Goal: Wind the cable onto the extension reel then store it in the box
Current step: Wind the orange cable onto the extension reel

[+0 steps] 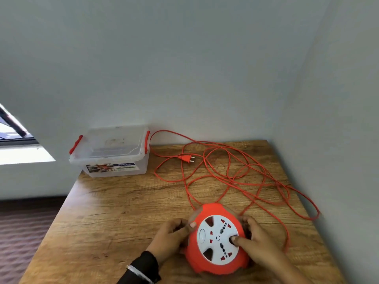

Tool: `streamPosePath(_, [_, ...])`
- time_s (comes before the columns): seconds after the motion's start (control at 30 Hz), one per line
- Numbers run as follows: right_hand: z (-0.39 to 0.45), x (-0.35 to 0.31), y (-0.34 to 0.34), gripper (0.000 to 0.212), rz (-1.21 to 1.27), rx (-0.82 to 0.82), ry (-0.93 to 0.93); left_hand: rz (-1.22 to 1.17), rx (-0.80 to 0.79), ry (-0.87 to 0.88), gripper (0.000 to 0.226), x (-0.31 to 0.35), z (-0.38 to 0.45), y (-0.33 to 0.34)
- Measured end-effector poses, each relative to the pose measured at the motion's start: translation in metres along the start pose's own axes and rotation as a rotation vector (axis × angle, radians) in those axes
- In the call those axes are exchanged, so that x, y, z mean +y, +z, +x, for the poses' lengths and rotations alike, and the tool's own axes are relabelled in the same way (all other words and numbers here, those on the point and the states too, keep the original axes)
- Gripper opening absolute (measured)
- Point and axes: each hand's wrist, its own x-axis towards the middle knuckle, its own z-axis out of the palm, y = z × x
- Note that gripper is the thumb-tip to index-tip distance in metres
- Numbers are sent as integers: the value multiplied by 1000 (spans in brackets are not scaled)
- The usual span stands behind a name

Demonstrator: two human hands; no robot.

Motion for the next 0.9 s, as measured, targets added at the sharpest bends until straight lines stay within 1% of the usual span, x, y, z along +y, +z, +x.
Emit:
streamPosePath(0.07, [2, -5, -15, 48, -9, 36, -19, 61, 20, 47, 25, 13, 12, 4])
streamPosePath(0.1, [5, -7, -25, 47, 2, 70, -26, 117, 62, 96, 25, 21, 22, 7])
streamPosePath(0.13, [8, -9, -36, 47, 25, 116, -28, 233, 119, 167, 21, 28, 34, 10])
streamPosePath(0.2, [17, -15, -57, 48, 123, 254, -16, 628, 203, 320, 13, 42, 57, 19])
streamPosePath(0.23, [22, -17, -67, 48, 195, 345, -8, 808, 201, 380, 19, 50, 67, 27])
streamPosePath(0.3, [28, -23, -88, 45, 345, 508, 6, 1060, 142, 454, 40, 63, 91, 44])
streamPosePath(0.33, [29, -26, -97, 44, 416, 555, 19, 1171, 128, 483, 51, 68, 104, 54])
streamPosePath(0.43, [28, -39, -118, 48, 606, 551, 52, 1415, 106, 483, 84, 74, 140, 79])
streamPosePath(0.47, [26, -43, -122, 49, 646, 537, 49, 1461, 95, 466, 88, 72, 151, 85])
streamPosePath(0.5, [24, -47, -125, 48, 664, 528, 47, 1488, 84, 448, 84, 68, 160, 89])
streamPosePath(0.57, [21, -52, -127, 48, 678, 511, 28, 1516, 72, 430, 64, 59, 168, 91])
streamPosePath(0.63, [18, -55, -129, 48, 679, 498, 9, 1602, 101, 498, 46, 48, 165, 86])
streamPosePath(0.7, [17, -57, -130, 48, 679, 480, 1, 1731, 153, 638, 40, 38, 155, 78])
streamPosePath(0.73, [18, -59, -130, 49, 677, 470, -2, 1755, 179, 673, 40, 34, 145, 73])
streamPosePath(0.8, [19, -66, -129, 50, 677, 457, -14, 1675, 130, 653, 38, 30, 124, 65])
streamPosePath(0.83, [20, -72, -128, 50, 674, 449, -22, 1610, 67, 613, 37, 32, 111, 60])
streamPosePath(0.9, [21, -85, -128, 51, 661, 424, -45, 1394, -15, 586, 32, 41, 82, 48])
